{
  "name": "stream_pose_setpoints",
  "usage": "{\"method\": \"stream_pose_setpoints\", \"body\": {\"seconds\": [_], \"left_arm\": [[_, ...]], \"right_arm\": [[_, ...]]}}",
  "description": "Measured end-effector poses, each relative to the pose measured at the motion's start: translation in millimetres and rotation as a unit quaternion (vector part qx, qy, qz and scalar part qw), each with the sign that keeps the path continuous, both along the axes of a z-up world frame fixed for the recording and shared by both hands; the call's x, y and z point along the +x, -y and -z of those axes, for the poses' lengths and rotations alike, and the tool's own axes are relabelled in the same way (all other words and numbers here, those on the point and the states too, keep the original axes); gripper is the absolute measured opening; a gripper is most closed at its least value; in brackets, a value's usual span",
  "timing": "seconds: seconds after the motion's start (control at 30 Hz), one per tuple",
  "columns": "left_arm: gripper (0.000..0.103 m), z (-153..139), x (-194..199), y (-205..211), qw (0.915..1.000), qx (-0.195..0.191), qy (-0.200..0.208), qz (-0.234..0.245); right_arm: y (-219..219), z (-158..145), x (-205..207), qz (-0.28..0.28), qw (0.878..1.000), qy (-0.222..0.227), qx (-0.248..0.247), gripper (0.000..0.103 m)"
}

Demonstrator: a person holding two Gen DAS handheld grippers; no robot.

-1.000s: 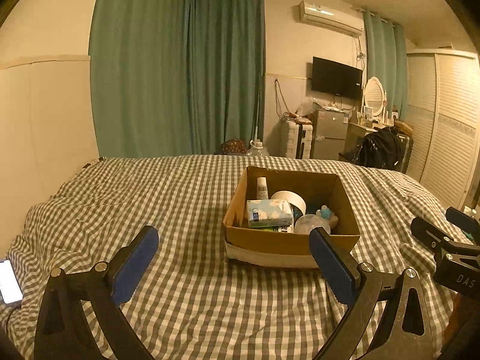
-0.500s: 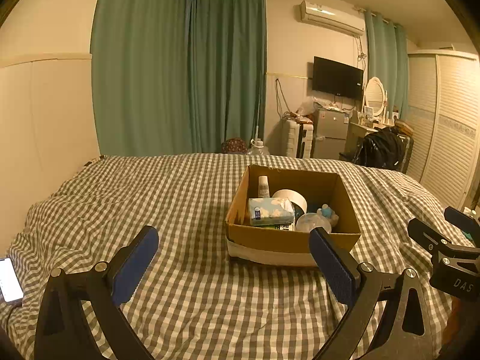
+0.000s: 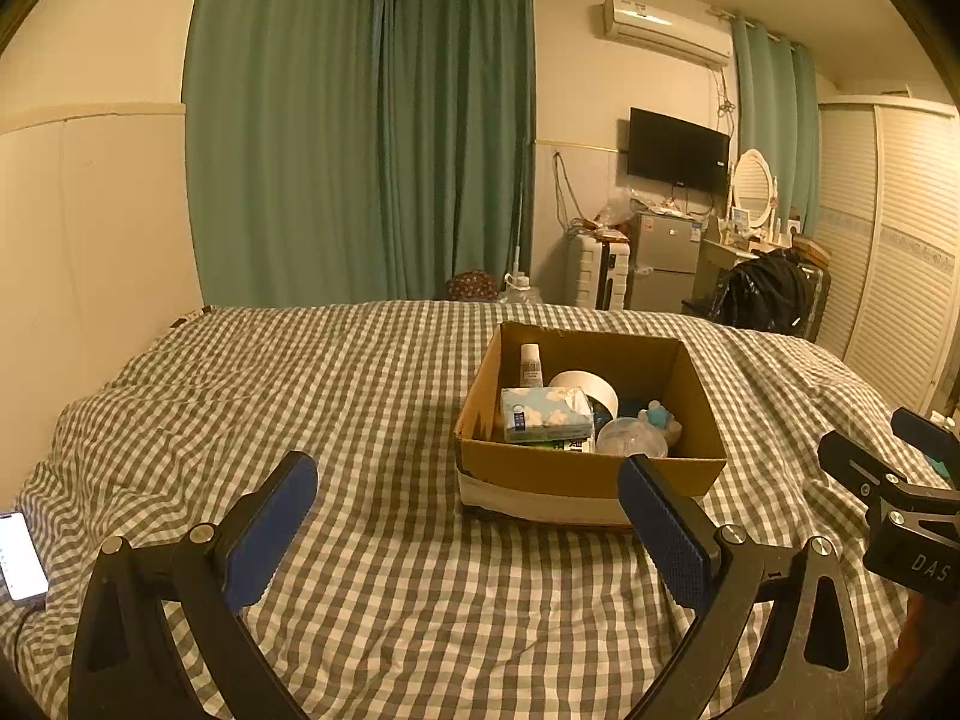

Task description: Organize objects

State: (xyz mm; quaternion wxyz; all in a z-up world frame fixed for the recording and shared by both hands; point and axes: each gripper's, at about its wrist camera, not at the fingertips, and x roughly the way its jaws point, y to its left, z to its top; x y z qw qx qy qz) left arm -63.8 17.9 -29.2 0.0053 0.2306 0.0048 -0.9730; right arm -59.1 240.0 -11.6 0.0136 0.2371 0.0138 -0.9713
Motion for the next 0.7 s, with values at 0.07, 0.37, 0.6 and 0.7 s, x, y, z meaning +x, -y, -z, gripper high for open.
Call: {"method": "stream_pose_setpoints", "body": {"seconds": [0.07, 0.37, 0.6, 0.7], "left_arm": [[0.103, -0.2, 0.3, 0.4, 1.0, 0.001, 0.0, -0.001], [0.103, -1.1, 2.4, 0.4, 0.9999, -0.005, -0.005, -0.009], [0.103, -1.0, 3.4, 0.9, 1.0, -0.006, -0.004, -0.005], [0.103, -1.4, 3.9, 1.1, 0.9999, -0.009, -0.008, -0.002]], "right_arm": [[0.5, 0.7, -0.2, -0.001, 1.0, 0.001, 0.001, 0.103], [2.5, 1.7, 0.0, -0.002, 1.0, 0.002, 0.0, 0.103], [2.5, 2.7, 0.0, -0.003, 1.0, 0.002, -0.001, 0.103], [3.3, 3.5, -0.1, -0.004, 1.0, 0.002, 0.0, 0.103]]}}
